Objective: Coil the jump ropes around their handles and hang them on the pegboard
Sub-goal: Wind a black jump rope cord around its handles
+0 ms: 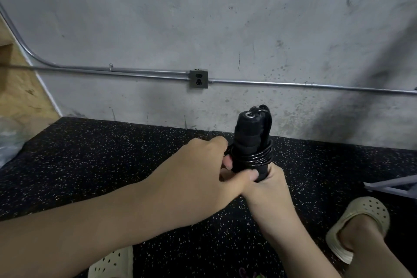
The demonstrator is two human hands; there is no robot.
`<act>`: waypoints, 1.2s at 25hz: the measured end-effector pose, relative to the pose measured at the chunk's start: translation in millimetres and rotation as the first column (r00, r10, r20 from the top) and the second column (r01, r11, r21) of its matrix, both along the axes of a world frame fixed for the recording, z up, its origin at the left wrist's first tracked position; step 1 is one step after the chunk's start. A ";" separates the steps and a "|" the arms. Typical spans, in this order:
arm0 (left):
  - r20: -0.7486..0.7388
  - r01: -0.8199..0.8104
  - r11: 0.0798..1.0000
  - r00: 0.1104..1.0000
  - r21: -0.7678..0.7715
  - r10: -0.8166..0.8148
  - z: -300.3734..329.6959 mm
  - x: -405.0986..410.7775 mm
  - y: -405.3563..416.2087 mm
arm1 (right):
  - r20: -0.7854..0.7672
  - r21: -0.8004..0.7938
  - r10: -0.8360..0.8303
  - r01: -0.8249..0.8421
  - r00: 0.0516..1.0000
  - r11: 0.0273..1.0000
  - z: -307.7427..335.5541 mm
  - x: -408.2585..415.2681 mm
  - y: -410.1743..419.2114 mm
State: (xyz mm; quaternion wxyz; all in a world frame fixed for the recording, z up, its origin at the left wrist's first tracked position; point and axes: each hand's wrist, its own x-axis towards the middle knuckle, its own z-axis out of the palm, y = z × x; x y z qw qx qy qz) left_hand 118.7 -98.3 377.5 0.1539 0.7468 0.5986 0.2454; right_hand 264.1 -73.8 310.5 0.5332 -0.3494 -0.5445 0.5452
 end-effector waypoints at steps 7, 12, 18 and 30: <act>0.200 0.150 0.987 0.970 -0.059 -0.135 -3.9 -22.9 18.8 | 0.079 -0.104 0.181 -0.172 0.980 0.980 5.4 -1.9 -9.4; 0.319 0.306 0.946 0.912 -0.107 -0.259 -3.8 -23.2 19.8 | -0.240 -0.200 0.410 -0.458 0.880 0.866 6.9 6.3 -11.6; -0.083 -0.028 0.974 0.997 -0.223 0.009 8.4 -27.1 21.1 | 0.004 -0.082 0.231 -0.230 0.973 0.970 3.3 4.6 -9.9; -0.111 -0.014 0.999 0.994 -0.029 0.011 4.5 -10.1 4.2 | 0.223 -0.054 -0.054 0.067 0.973 0.996 -0.9 -8.5 -8.1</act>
